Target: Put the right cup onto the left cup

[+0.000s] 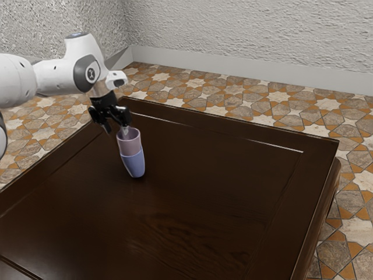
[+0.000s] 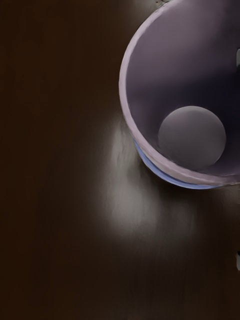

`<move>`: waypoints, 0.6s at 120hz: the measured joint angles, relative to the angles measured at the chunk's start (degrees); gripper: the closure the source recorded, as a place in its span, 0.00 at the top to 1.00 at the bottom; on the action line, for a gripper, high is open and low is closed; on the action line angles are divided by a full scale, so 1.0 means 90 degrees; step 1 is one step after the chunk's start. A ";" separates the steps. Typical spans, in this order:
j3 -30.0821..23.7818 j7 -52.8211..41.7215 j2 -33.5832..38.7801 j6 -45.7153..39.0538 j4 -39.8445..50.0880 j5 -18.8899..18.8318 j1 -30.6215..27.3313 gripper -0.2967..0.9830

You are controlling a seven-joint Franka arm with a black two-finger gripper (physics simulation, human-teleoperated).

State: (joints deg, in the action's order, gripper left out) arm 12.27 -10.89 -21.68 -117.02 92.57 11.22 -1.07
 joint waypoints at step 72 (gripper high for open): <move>-0.0851 -0.0129 0.2372 0.1884 0.0189 -0.0891 0.0563 0.76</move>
State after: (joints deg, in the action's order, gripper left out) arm 4.61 -12.05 -0.34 -100.07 94.27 3.19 3.99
